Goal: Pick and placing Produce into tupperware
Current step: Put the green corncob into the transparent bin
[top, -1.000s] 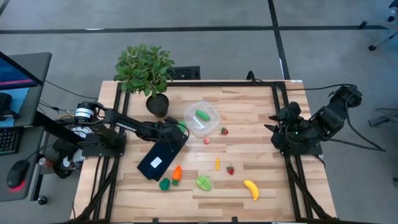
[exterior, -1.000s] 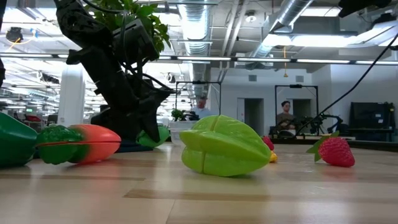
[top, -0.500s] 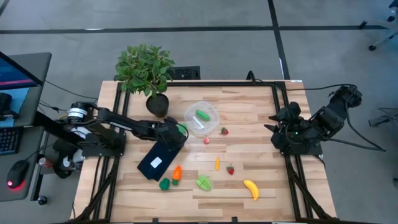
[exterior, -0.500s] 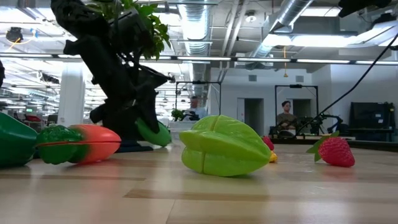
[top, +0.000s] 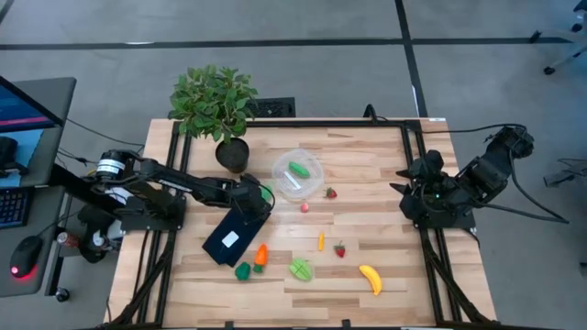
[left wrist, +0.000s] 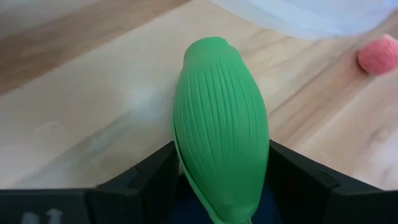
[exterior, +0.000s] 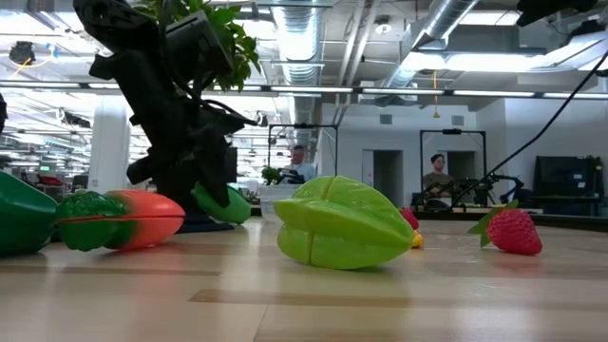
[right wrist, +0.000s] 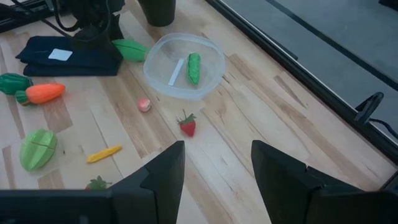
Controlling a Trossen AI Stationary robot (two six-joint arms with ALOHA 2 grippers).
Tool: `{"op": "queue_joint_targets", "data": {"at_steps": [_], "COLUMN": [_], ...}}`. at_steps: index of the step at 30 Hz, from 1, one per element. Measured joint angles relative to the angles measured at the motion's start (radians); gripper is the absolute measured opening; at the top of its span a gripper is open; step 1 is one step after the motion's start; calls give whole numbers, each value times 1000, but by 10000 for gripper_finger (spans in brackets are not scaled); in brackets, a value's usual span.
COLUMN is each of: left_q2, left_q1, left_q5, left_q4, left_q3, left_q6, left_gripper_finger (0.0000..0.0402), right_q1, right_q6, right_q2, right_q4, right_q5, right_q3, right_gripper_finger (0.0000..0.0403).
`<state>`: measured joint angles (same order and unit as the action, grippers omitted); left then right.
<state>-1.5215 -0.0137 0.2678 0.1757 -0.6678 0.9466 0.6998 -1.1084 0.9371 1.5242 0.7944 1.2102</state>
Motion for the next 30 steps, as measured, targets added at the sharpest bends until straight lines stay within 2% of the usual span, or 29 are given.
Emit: {"op": "queue_joint_targets", "data": {"at_steps": [6,19,27,30], "left_q2": [0,0,0,0], "left_q1": [-22,-54,-54,-54], "left_q5": [-47,-50,-46,-47], "left_q4": [0,-11,-10,-9], "left_q3": [0,-2,-38,-42], "left_q6": [0,8,-30,-35], "left_gripper_finger": [217,216,177,173], "right_q1": [0,0,0,0], "right_q6": [0,0,0,0], "right_q2": [0,0,0,0], "right_q4": [0,-2,-14,-15], "right_q5": [0,0,0,0], "right_q3": [0,0,0,0], "right_gripper_finger": [177,177,177,177]}}
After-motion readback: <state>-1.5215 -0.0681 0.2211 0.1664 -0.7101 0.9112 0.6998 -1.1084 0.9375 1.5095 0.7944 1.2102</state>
